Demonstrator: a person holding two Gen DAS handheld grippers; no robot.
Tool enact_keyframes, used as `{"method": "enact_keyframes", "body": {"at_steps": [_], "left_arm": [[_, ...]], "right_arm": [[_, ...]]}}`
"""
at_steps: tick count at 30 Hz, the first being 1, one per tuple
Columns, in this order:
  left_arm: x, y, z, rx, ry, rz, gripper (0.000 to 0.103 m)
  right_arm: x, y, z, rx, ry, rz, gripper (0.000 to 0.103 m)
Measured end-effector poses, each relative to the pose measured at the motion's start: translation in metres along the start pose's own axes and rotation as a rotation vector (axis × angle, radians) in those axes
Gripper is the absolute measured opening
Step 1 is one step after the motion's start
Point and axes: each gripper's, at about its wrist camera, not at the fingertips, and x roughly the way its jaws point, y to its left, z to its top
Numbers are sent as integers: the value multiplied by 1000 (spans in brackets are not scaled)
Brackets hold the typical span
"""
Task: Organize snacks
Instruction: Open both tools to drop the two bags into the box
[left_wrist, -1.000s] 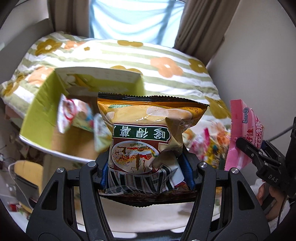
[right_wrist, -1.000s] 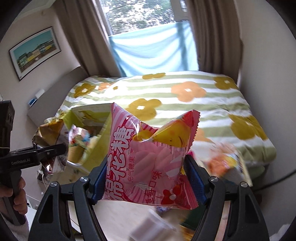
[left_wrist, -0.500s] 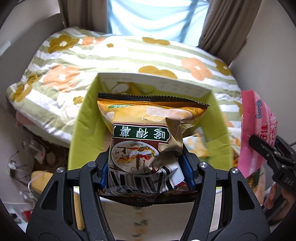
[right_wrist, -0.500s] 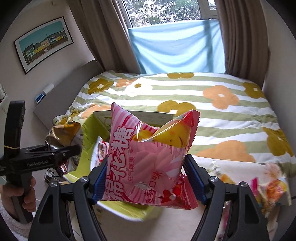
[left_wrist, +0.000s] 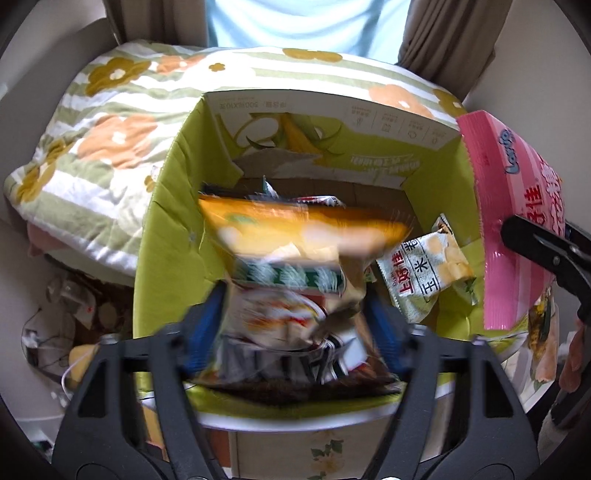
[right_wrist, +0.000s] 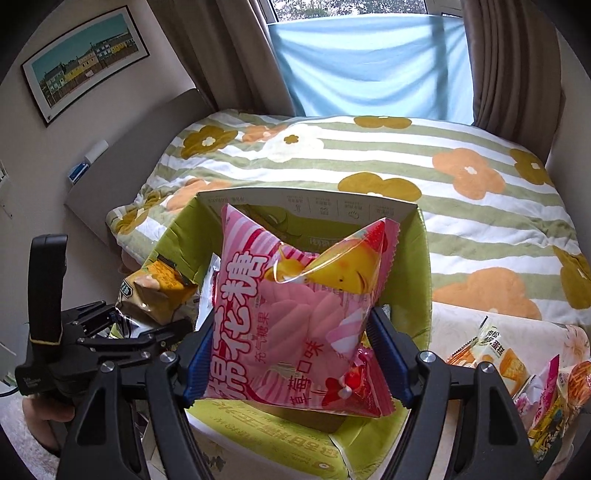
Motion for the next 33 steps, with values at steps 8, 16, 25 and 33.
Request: {"method": "enact_keyframes", "body": {"at_steps": [8,16,25,33], "left_arm": [[-8,-6,-14,48,-25,55,103],[-25,7,-30,-16,-29,86,103],[-37,18,-36,-80,-31,99,103],[-47,8,-37,-59,-45,99,103]], "right_arm": [[9,-6,-1,4,43,20,73],[14,1,1,-17,89,47,74],[20,18,-5,-52,89,64,96],[9,19,-13,-80,51,54,102]]}}
